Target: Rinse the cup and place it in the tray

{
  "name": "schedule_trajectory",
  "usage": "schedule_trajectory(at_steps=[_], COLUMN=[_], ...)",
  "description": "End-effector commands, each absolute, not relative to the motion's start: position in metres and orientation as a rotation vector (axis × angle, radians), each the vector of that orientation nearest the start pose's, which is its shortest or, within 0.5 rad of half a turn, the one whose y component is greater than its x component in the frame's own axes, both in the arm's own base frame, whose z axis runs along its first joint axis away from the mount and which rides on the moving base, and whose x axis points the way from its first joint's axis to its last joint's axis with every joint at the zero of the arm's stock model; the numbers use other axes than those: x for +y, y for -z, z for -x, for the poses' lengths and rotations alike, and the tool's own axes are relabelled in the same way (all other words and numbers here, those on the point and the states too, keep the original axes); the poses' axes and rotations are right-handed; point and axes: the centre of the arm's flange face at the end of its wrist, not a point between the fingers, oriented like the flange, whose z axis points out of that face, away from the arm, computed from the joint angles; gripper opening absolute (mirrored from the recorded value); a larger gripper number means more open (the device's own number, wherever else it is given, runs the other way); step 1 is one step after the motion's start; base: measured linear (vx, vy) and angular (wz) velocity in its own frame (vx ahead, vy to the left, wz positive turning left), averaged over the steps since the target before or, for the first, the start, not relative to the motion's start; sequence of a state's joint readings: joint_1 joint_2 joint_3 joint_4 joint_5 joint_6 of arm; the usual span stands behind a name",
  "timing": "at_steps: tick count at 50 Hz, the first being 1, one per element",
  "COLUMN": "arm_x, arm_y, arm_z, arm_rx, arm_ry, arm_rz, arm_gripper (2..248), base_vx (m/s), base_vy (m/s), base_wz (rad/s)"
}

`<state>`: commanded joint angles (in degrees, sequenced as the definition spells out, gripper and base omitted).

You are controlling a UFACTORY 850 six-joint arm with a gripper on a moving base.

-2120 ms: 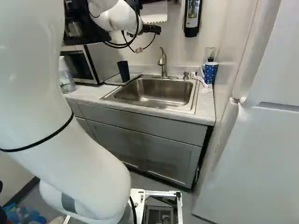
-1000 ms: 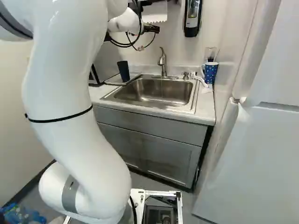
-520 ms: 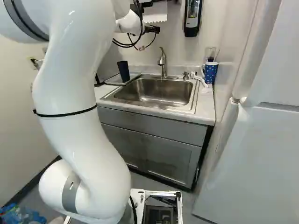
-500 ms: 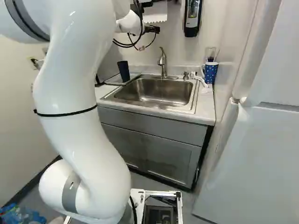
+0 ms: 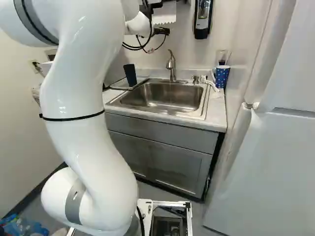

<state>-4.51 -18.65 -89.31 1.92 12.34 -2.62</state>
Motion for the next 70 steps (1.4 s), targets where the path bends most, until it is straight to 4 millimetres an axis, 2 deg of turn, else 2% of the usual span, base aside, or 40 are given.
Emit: schedule_trajectory(at_steps=[38, 70], arm_x=[-0.056, -0.056], arm_y=[-0.681, -0.68], arm_z=[-0.667, -0.667], arm_rx=[0.093, 0.093], arm_ry=[2.034, 2.018], arm_rz=[2.478, 2.49], arm_gripper=[247, 247], base_vx=[0.0, 0.0], base_vy=[0.0, 0.0], base_wz=[0.0, 0.0])
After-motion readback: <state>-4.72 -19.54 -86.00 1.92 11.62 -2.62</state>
